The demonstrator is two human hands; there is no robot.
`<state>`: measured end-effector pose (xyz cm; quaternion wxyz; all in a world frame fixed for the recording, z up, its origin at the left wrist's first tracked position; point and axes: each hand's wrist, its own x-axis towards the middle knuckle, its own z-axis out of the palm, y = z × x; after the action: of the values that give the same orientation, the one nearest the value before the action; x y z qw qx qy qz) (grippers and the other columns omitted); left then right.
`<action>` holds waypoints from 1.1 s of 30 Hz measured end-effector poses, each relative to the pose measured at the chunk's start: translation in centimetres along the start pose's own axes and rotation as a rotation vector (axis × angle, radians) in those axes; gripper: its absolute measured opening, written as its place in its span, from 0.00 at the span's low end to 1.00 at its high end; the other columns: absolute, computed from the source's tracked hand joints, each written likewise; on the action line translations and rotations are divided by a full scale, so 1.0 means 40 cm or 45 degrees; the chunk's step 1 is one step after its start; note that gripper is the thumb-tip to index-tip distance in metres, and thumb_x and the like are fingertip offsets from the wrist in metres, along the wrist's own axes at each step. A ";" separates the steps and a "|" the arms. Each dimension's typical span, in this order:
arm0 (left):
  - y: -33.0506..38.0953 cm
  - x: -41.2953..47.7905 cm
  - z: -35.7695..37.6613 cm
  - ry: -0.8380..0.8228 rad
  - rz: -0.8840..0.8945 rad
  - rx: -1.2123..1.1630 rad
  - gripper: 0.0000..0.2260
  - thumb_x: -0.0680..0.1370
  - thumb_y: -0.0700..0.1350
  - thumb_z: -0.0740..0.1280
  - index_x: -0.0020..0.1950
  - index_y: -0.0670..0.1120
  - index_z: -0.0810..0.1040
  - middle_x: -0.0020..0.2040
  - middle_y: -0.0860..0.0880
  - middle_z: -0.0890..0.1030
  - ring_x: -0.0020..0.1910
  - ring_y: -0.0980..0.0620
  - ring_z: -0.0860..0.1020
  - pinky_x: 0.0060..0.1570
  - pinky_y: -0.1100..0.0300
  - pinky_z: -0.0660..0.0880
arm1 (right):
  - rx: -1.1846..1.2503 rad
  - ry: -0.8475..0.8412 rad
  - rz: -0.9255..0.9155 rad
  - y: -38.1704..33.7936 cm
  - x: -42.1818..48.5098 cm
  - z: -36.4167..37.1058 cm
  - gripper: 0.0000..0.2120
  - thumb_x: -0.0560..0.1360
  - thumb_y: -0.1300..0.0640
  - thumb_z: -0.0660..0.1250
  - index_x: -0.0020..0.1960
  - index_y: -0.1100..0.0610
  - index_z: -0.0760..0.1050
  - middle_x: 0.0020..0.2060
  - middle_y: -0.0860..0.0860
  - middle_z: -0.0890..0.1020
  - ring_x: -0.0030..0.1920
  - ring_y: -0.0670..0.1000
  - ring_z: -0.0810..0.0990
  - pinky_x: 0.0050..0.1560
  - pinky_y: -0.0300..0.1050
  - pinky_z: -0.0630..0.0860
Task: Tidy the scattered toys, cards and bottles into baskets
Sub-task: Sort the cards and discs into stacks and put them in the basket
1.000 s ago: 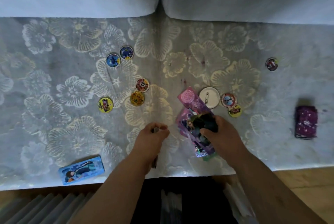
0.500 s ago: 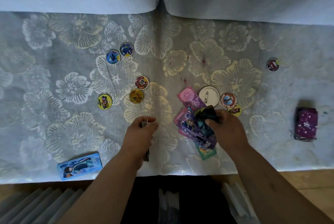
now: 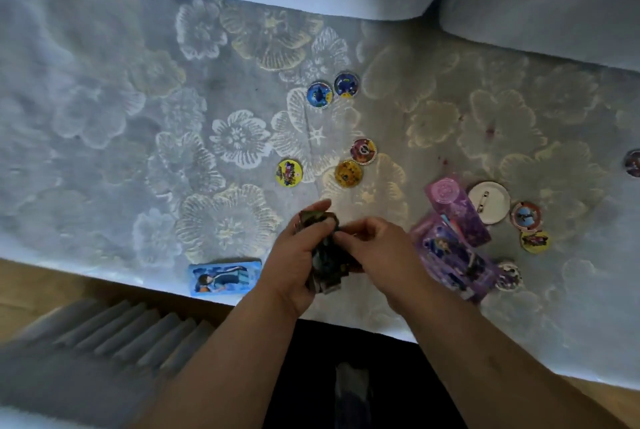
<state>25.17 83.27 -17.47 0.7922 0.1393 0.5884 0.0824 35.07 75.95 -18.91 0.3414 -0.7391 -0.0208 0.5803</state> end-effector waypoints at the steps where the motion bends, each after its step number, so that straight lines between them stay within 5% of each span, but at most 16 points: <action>1: 0.008 -0.001 -0.037 0.054 0.028 0.008 0.13 0.79 0.35 0.61 0.59 0.46 0.79 0.48 0.42 0.82 0.42 0.44 0.83 0.36 0.49 0.81 | -0.105 -0.005 -0.054 -0.007 0.006 0.027 0.04 0.72 0.54 0.73 0.43 0.53 0.80 0.38 0.51 0.84 0.40 0.50 0.83 0.43 0.50 0.82; 5: 0.058 -0.023 -0.203 0.267 0.138 -0.098 0.17 0.81 0.33 0.54 0.60 0.47 0.78 0.57 0.41 0.81 0.52 0.42 0.82 0.52 0.45 0.78 | -0.720 -0.021 -0.283 0.005 0.032 0.144 0.05 0.75 0.50 0.68 0.48 0.51 0.78 0.44 0.47 0.80 0.44 0.48 0.79 0.48 0.46 0.76; 10: 0.112 -0.021 -0.313 0.678 0.340 -0.288 0.10 0.81 0.37 0.60 0.53 0.49 0.77 0.50 0.45 0.78 0.40 0.49 0.79 0.43 0.53 0.78 | -1.442 -0.206 -0.692 0.067 0.028 0.274 0.17 0.74 0.48 0.68 0.59 0.53 0.73 0.55 0.53 0.71 0.57 0.54 0.71 0.55 0.46 0.70; 15: 0.127 -0.018 -0.405 0.808 0.375 -0.352 0.08 0.79 0.38 0.64 0.53 0.50 0.78 0.44 0.47 0.78 0.40 0.50 0.78 0.44 0.53 0.77 | -1.818 -0.161 -0.879 0.117 0.043 0.409 0.27 0.55 0.50 0.81 0.49 0.58 0.76 0.44 0.56 0.76 0.43 0.56 0.76 0.35 0.47 0.75; 18: 0.115 -0.015 -0.416 0.778 0.378 -0.326 0.07 0.79 0.39 0.65 0.52 0.50 0.77 0.40 0.49 0.79 0.37 0.52 0.79 0.42 0.54 0.77 | -1.793 -0.085 -0.867 0.109 0.063 0.426 0.18 0.58 0.56 0.78 0.43 0.56 0.76 0.40 0.54 0.77 0.41 0.56 0.78 0.33 0.46 0.75; 22: 0.096 -0.009 -0.396 0.645 0.301 -0.309 0.06 0.79 0.49 0.67 0.48 0.49 0.74 0.41 0.50 0.79 0.35 0.52 0.78 0.35 0.57 0.76 | -1.285 0.032 -0.460 0.066 0.072 0.320 0.11 0.76 0.53 0.65 0.56 0.56 0.70 0.51 0.56 0.80 0.54 0.59 0.78 0.44 0.47 0.68; 29: 0.048 0.007 -0.210 0.279 0.060 -0.153 0.12 0.79 0.56 0.62 0.46 0.48 0.73 0.50 0.49 0.76 0.41 0.50 0.76 0.39 0.53 0.75 | -0.835 0.759 -0.302 0.133 0.003 -0.077 0.14 0.78 0.61 0.64 0.61 0.65 0.69 0.52 0.63 0.78 0.50 0.64 0.79 0.45 0.49 0.70; 33: 0.015 0.017 -0.075 0.129 -0.095 -0.041 0.10 0.77 0.54 0.68 0.42 0.49 0.73 0.41 0.50 0.76 0.35 0.51 0.73 0.37 0.54 0.74 | -0.684 0.723 -0.056 0.172 -0.027 -0.235 0.17 0.77 0.57 0.66 0.63 0.62 0.69 0.54 0.62 0.80 0.52 0.63 0.79 0.47 0.50 0.72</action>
<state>22.51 84.41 -18.70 0.7660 0.1000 0.6313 0.0691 40.41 65.70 -20.74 0.1402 -0.9328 -0.0925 0.3189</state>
